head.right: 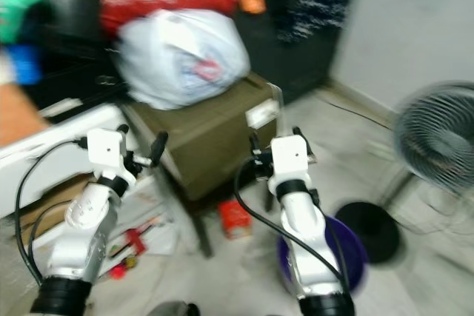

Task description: Clean up the room

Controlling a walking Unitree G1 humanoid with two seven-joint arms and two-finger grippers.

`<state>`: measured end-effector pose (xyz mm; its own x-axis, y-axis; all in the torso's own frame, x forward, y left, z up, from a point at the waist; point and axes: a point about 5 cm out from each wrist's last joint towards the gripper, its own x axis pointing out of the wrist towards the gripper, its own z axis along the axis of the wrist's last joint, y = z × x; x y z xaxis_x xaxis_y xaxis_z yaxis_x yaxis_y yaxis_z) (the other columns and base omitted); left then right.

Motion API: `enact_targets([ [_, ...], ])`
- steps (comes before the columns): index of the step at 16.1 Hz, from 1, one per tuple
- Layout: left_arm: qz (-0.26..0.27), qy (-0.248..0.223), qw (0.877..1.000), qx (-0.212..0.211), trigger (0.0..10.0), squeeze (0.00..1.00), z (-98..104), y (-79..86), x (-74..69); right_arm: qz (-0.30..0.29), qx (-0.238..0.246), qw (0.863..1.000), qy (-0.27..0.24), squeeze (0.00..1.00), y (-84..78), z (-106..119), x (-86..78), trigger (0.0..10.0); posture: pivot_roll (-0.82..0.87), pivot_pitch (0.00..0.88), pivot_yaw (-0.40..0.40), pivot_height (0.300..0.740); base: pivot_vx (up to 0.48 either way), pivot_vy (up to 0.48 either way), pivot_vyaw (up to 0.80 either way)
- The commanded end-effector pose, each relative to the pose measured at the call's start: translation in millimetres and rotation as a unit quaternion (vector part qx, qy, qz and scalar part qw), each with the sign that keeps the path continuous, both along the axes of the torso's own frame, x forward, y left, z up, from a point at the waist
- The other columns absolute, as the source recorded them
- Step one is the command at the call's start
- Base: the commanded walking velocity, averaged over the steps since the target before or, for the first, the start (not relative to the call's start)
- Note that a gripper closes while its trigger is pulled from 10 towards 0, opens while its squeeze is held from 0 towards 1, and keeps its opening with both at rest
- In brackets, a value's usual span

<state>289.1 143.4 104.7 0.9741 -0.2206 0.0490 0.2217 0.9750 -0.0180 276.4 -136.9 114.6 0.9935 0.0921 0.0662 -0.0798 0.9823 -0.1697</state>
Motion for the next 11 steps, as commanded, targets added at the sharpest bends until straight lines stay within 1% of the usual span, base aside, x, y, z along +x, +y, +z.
enact_targets([
  [1,0.003,-0.005,1.0,0.004,10.0,0.0,2.7,0.8,-0.1,-0.001,0.001,1.0,-0.005,0.0,-0.8,2.8,2.2,10.0,-0.07,0.0,0.039,0.74,0.0,0.0,0.8],
  [3,0.024,-0.001,1.0,0.004,10.0,0.0,0.9,5.8,-2.3,-0.002,0.003,1.0,-0.004,0.0,-1.6,2.2,1.0,10.0,-0.07,0.0,0.04,0.74,0.0,0.0,0.8],
  [6,0.035,-0.004,0.999,0.014,10.0,0.0,1.3,6.1,-0.3,-0.002,0.005,1.0,-0.005,0.0,-1.7,2.7,1.0,10.0,-0.08,0.0,0.038,0.74,0.0,0.0,0.8],
  [11,0.047,-0.003,0.999,0.01,10.0,0.0,2.1,5.3,2.9,0.0,0.004,1.0,-0.006,0.0,-2.0,3.9,2.5,10.0,-0.09,0.0,0.035,0.74,0.0,0.0,0.8],
])
